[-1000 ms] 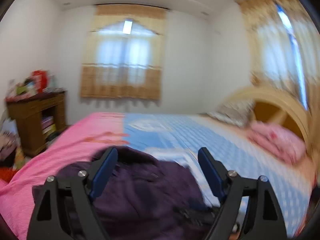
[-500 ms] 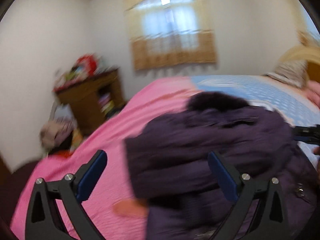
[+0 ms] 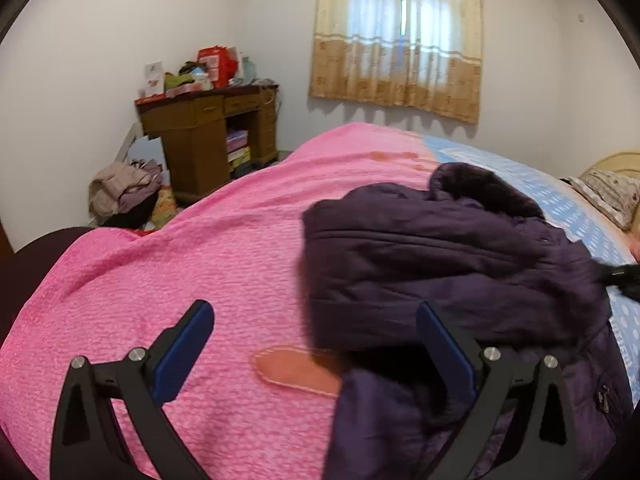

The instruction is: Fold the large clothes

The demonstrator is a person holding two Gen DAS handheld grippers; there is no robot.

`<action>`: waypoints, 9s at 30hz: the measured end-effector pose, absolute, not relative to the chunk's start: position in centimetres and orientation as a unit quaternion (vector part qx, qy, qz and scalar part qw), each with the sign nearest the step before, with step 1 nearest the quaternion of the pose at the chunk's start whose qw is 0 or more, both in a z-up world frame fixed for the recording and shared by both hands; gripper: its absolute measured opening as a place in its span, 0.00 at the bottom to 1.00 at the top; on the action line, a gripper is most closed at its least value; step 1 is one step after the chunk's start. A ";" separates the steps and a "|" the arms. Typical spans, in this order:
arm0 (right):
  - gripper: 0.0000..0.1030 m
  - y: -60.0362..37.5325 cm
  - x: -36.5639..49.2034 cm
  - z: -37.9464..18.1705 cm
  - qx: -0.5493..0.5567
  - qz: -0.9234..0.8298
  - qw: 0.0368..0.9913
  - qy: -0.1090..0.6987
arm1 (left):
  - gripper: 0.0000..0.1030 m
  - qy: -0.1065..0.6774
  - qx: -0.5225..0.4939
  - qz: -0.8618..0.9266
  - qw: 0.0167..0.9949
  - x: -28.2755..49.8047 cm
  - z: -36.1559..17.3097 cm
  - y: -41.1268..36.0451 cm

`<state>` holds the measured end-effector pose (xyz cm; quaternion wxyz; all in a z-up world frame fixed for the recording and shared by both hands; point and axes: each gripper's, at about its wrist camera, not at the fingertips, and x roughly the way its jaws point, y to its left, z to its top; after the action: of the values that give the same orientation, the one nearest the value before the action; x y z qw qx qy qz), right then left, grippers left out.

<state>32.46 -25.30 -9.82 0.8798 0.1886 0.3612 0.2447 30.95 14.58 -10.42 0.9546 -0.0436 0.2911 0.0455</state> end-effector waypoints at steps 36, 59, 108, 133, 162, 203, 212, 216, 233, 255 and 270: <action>0.46 -12.9 40.2 -2.3 -0.011 0.295 0.872 0.390 | 1.00 0.346 -0.098 0.068 0.931 37.1 -12.8 14.4; 0.59 4.9 53.1 -13.1 -0.123 0.330 0.797 0.490 | 1.00 0.349 -0.184 0.085 0.915 35.6 -14.7 18.5; 0.63 -21.4 32.7 -16.6 -0.025 0.129 0.899 0.418 | 1.00 0.441 0.037 0.052 0.895 46.8 -16.9 7.9; 0.63 -20.2 32.7 -17.0 -0.066 0.100 0.899 0.421 | 1.00 0.445 0.017 0.042 0.895 47.0 -17.6 8.4; 0.63 -20.2 32.4 -17.0 -0.066 0.096 0.903 0.414 | 1.00 0.440 0.031 0.049 0.896 46.9 -17.1 7.6; 0.10 -26.1 53.6 -12.1 -0.146 0.126 0.887 0.418 | 0.13 0.336 0.170 -0.141 0.916 54.6 -8.2 -0.5; 0.08 -26.7 49.6 -12.9 -0.156 0.123 0.883 0.426 | 0.10 0.308 0.251 -0.209 0.894 47.1 -9.7 -0.5; 0.08 -26.6 48.4 -13.4 -0.166 0.126 0.876 0.434 | 0.10 0.315 0.273 -0.220 0.882 46.3 -11.0 -0.8; 0.60 -28.4 51.3 -6.1 0.036 0.133 0.909 0.394 | 0.10 0.324 0.293 -0.230 0.870 46.2 -13.7 -2.1; 0.42 -25.8 53.2 -17.1 0.012 0.097 0.887 0.452 | 0.70 0.344 0.115 -0.156 0.919 52.0 -9.1 -3.6; 0.42 -25.8 53.5 -17.8 0.022 0.103 0.886 0.452 | 0.90 0.426 0.055 -0.134 0.893 54.4 -15.0 -1.7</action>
<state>53.52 -25.75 -17.78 0.8859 0.0222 0.4519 0.1025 54.35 -1.73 -14.96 0.8928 0.0554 0.4263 -0.1343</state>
